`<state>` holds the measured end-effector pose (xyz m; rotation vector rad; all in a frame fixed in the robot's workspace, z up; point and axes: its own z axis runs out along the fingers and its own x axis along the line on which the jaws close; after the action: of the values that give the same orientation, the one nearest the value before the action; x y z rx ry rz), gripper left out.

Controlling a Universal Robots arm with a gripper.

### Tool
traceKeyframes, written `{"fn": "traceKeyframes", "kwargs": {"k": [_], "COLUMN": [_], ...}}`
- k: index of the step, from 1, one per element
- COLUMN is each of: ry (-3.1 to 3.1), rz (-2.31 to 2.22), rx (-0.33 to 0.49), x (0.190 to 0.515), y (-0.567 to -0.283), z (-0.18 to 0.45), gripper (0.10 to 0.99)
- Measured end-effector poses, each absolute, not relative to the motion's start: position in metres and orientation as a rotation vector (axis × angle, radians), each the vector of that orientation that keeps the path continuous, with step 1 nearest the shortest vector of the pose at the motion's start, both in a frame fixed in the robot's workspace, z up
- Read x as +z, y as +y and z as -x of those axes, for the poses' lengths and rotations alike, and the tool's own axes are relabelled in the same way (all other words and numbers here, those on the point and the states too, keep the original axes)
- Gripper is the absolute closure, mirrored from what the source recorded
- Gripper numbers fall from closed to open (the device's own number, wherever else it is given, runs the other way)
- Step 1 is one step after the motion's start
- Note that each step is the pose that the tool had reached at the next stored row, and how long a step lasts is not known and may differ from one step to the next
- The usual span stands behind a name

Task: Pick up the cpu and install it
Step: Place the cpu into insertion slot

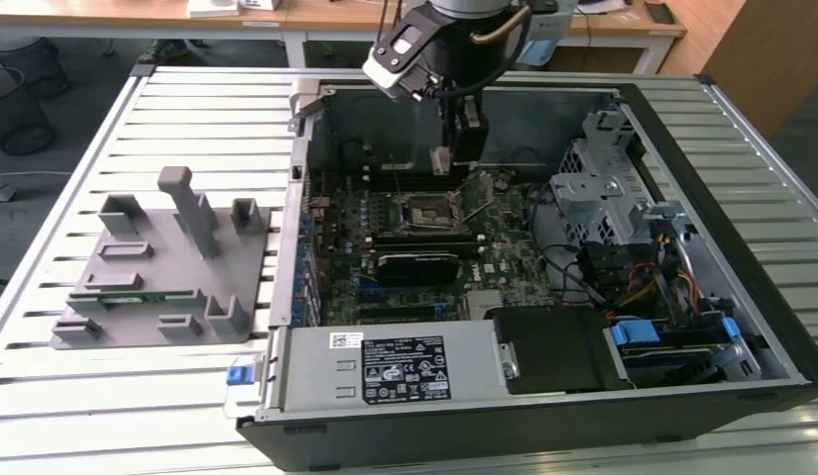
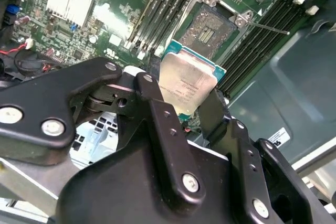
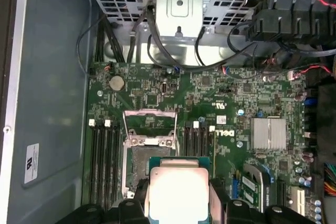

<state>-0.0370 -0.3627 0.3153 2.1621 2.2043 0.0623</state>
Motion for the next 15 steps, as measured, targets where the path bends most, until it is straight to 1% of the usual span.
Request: {"fn": "traceKeyframes", "kwargs": {"k": [6, 15], "ry": [2.202, 2.229], "rz": [-2.163, -2.136], "rx": [0.061, 0.062], "x": [0.307, 0.293], "y": [-0.358, -0.349], "z": [0.049, 0.049], "gripper": [0.549, 0.549]}}
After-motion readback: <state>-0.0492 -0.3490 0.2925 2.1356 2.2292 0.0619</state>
